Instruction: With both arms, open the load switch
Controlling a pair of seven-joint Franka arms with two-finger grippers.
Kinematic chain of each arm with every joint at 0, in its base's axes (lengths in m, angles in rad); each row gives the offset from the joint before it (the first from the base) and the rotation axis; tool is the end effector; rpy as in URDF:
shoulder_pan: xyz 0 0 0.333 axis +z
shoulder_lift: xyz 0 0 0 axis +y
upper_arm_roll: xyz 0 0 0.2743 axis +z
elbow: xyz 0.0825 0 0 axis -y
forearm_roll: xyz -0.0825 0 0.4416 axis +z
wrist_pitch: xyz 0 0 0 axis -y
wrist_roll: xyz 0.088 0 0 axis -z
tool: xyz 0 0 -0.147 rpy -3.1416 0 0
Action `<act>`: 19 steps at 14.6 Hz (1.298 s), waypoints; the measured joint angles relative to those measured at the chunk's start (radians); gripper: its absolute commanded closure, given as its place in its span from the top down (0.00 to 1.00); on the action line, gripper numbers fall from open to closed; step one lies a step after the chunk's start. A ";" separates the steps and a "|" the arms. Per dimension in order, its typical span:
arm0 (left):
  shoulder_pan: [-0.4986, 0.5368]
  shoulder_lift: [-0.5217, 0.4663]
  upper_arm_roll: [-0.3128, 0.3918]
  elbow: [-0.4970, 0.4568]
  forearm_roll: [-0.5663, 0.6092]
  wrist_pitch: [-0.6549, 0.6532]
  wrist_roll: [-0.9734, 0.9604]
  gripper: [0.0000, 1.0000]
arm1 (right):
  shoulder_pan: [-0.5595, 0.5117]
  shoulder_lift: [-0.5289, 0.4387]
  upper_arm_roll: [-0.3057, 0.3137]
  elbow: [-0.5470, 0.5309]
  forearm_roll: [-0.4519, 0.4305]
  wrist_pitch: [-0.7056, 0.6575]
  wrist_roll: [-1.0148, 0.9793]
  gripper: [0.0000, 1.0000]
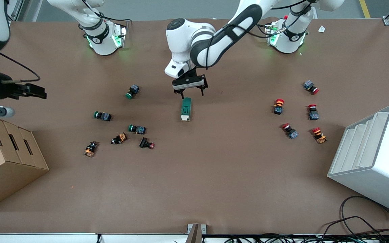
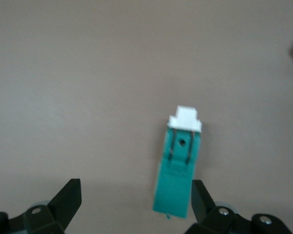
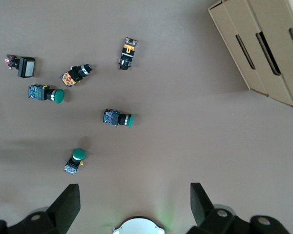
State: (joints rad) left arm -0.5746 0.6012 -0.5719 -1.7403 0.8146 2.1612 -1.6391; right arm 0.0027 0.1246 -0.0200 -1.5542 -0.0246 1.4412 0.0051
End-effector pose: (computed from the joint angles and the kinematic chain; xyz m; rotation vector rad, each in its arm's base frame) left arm 0.3364 -0.6004 0.1647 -3.0035 -0.1221 -0.5042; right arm 0.6146 -0.0141 0.4658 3.0938 -0.0353 -0.3695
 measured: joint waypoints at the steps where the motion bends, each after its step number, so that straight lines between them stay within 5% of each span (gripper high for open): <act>1: -0.013 0.016 0.000 0.000 0.024 0.012 -0.013 0.99 | 0.009 0.002 0.002 0.000 0.004 -0.002 0.068 1.00; 5: -0.063 0.060 -0.001 -0.011 0.164 0.015 -0.114 0.99 | 0.122 0.009 0.010 -0.003 0.048 -0.007 0.467 1.00; 10: -0.085 0.124 0.000 -0.075 0.452 0.015 -0.313 0.99 | 0.243 0.086 0.015 -0.004 0.207 0.055 0.929 1.00; 16: -0.085 0.141 0.001 -0.114 0.664 0.015 -0.429 0.99 | 0.391 0.261 0.016 0.008 0.251 0.212 1.353 1.00; 19: -0.086 0.163 0.000 -0.121 0.777 0.015 -0.526 0.99 | 0.446 0.409 0.016 0.103 0.263 0.243 1.510 1.00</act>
State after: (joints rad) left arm -0.6607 0.7641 -0.5716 -1.8617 1.5917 2.1763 -2.1655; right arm 0.4484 0.5333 -0.0036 -1.4515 0.2389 1.6843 1.5156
